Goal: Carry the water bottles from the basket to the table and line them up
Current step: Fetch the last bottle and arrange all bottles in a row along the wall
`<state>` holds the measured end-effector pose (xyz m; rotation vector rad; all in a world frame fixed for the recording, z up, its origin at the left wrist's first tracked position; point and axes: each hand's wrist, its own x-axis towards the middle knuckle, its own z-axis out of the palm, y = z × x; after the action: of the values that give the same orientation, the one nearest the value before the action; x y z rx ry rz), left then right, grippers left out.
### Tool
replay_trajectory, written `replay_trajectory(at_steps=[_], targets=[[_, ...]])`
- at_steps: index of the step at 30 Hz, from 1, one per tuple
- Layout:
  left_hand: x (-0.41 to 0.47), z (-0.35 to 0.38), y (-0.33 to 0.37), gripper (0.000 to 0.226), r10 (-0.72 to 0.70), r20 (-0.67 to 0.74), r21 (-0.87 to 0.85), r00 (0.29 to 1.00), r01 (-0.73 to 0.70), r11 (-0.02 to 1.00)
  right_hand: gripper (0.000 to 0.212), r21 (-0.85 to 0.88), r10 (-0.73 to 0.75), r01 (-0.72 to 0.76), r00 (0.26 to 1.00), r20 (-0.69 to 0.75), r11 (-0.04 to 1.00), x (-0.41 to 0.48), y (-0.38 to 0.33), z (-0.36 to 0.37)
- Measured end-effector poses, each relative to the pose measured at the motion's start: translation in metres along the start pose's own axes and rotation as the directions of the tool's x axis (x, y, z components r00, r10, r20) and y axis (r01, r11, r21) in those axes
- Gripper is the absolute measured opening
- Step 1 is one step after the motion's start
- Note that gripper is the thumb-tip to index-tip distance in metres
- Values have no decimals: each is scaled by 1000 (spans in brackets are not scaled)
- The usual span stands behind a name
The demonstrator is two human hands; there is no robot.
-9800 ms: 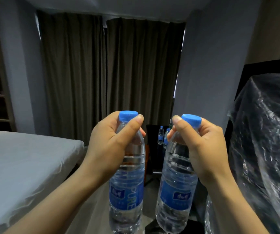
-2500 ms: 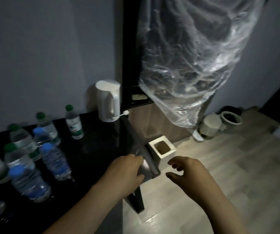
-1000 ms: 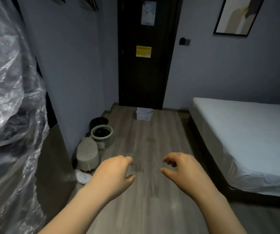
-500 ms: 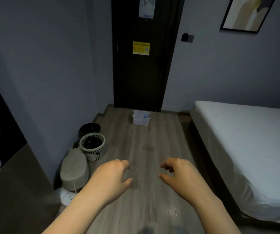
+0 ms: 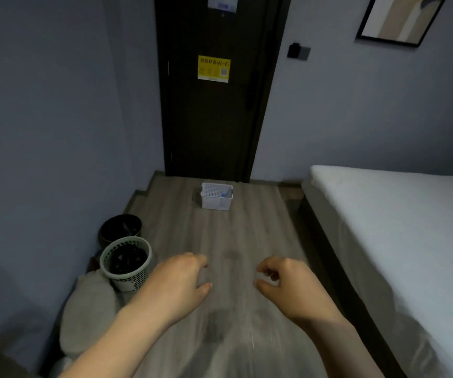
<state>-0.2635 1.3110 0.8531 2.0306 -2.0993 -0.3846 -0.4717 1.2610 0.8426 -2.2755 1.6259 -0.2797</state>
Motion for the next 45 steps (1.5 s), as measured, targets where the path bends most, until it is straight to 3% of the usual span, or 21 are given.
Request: replay_trajectory(at_steps=[22,37,45], targets=[[394,-10,-72,39,-92,51,-35,994,94,995,30,4,-44,44,995,88,999,412,95,7],[663,-45,-215,29,-27,95,-57,995,32,998,31,8,50,-52,989,142,999,688,64,25],[769,-43,-255,28,-15,158,-75,987,27,997,30,21,92,-98,979,179,995,797,77,36]])
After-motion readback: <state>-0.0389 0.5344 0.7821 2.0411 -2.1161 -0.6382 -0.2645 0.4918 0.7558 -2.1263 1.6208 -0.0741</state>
